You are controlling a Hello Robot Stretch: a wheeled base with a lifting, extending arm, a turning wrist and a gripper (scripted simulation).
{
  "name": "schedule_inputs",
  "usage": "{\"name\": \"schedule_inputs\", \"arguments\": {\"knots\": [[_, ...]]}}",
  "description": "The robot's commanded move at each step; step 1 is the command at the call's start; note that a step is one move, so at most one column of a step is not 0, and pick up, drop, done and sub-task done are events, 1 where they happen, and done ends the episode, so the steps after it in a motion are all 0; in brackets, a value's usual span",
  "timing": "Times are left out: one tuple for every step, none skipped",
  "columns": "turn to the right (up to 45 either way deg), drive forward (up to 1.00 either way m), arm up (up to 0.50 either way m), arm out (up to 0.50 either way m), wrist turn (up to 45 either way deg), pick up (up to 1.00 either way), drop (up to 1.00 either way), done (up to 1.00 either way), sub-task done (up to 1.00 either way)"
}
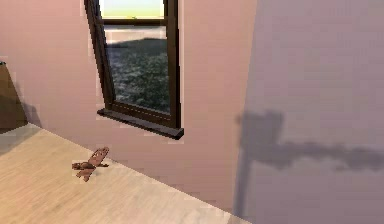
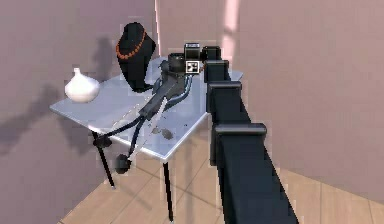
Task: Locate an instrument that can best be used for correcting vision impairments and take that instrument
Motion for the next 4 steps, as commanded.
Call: {"name": "schedule_inputs", "arguments": {"knots": [[0.0,0.00,0.00,0.00,45.0,0.00,0.00,0.00,0.00],[0.0,0.00,0.00,0.00,45.0,0.00,0.00,0.00,0.00],[0.0,0.00,0.00,0.00,30.0,0.00,0.00,0.00,0.00],[0.0,0.00,-0.22,0.00,0.0,0.00,0.00,0.00,0.00]]}}
